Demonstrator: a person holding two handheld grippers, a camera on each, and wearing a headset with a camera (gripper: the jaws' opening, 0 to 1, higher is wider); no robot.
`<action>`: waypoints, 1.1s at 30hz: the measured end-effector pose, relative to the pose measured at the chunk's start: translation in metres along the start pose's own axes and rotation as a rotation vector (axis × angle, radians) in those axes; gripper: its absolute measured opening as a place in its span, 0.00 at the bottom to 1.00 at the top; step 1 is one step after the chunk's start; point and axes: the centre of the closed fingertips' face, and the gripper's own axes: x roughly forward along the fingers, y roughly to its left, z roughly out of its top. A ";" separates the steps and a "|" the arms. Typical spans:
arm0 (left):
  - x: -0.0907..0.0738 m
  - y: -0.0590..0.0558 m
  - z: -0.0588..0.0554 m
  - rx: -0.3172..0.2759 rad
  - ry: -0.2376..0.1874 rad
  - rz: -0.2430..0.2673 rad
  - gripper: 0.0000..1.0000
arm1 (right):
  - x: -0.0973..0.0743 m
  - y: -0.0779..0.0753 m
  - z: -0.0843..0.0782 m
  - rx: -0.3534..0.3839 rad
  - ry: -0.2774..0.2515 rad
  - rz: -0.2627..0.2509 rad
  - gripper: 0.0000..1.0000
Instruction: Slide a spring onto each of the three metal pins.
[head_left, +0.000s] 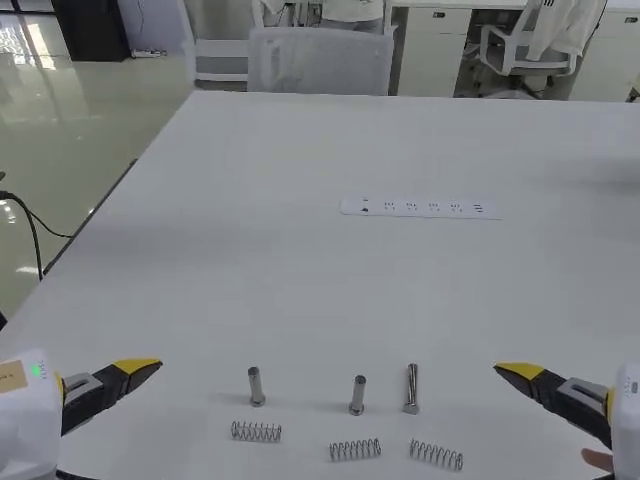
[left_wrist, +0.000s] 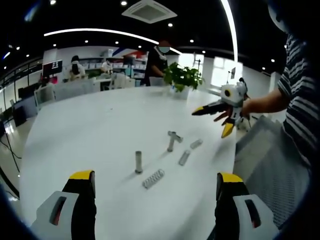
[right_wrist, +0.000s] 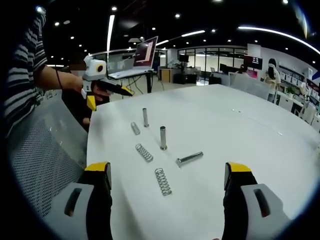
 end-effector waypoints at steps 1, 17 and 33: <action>0.000 0.000 0.000 0.000 0.001 0.000 0.98 | 0.000 0.000 0.000 0.000 0.000 0.000 0.94; -0.002 -0.002 0.003 0.006 -0.006 -0.001 0.98 | 0.000 0.001 0.003 0.003 -0.009 -0.004 0.94; -0.002 -0.003 0.004 -0.002 -0.020 -0.004 0.98 | -0.003 -0.002 0.001 0.004 0.002 -0.016 0.93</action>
